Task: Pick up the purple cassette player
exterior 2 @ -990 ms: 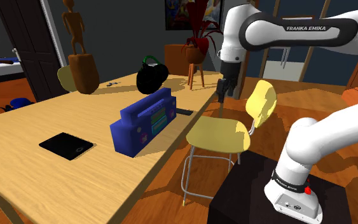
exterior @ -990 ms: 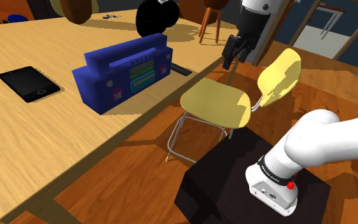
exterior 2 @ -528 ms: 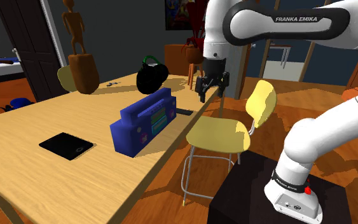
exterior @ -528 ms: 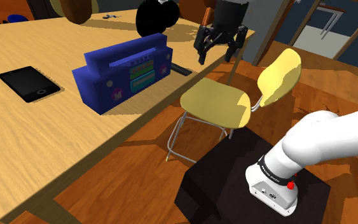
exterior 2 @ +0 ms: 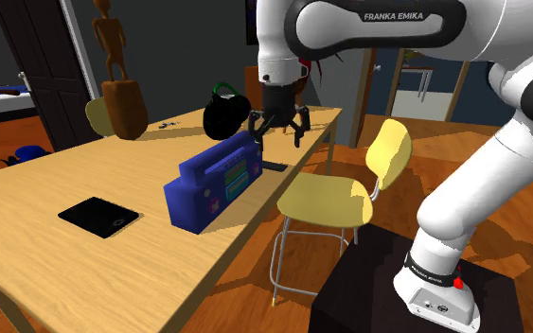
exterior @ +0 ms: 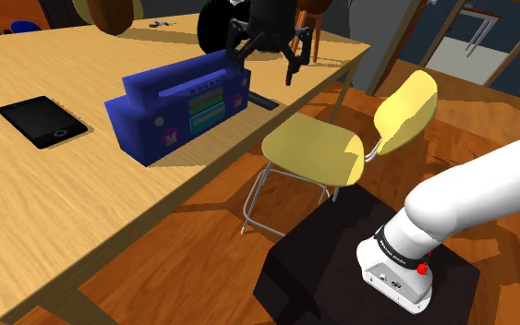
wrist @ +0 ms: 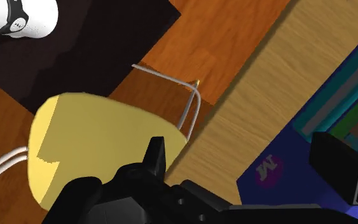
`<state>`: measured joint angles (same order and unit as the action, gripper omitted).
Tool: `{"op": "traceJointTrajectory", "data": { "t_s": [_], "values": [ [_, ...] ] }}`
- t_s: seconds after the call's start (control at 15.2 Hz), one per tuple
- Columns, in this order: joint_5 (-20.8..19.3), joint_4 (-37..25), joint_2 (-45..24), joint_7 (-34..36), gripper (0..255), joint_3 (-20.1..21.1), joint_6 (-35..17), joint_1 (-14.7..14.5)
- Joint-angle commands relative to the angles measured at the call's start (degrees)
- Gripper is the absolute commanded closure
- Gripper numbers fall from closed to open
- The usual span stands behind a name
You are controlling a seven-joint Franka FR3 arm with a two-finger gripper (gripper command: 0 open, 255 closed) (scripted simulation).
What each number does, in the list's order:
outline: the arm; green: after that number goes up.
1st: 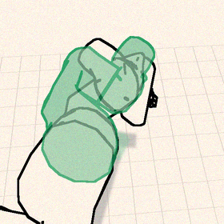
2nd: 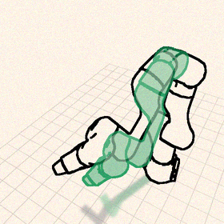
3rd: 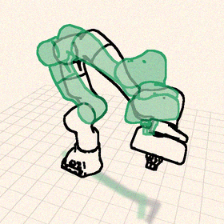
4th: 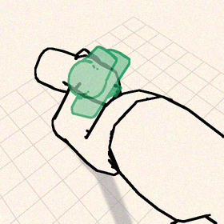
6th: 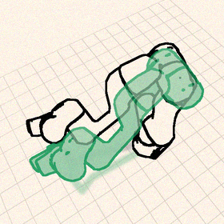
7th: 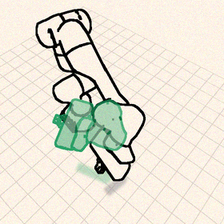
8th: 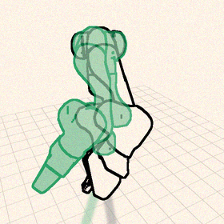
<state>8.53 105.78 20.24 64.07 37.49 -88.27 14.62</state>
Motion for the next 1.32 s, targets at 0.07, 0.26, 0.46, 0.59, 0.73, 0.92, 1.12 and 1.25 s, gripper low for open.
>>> {"op": "traceJointTrajectory", "data": {
  "t_s": [0.07, 0.26, 0.46, 0.59, 0.73, 0.92, 1.12, 1.25],
  "values": [
    [-4.29, -9.46, -9.33, 13.88, 0, 6.51, 1.76, 2.71],
    [-12.21, -19.97, -21.22, 28.32, 0, 12.47, 4.59, 2.58],
    [-22.12, -33.00, -34.40, 41.88, 0, 14.16, 9.89, -3.69],
    [-23.52, -35.01, -36.55, 44.17, 0, 13.07, 10.32, -5.78],
    [-22.68, -32.21, -35.53, 43.92, 0, 13.06, 8.25, -4.76],
    [-21.65, -28.36, -34.23, 43.60, 0, 13.09, 5.32, -3.44],
    [-21.20, -26.48, -33.65, 43.45, 0, 13.07, 3.84, -2.88],
    [-21.21, -26.49, -33.67, 43.45, 255, 13.07, 3.84, -2.89]
  ]
}}
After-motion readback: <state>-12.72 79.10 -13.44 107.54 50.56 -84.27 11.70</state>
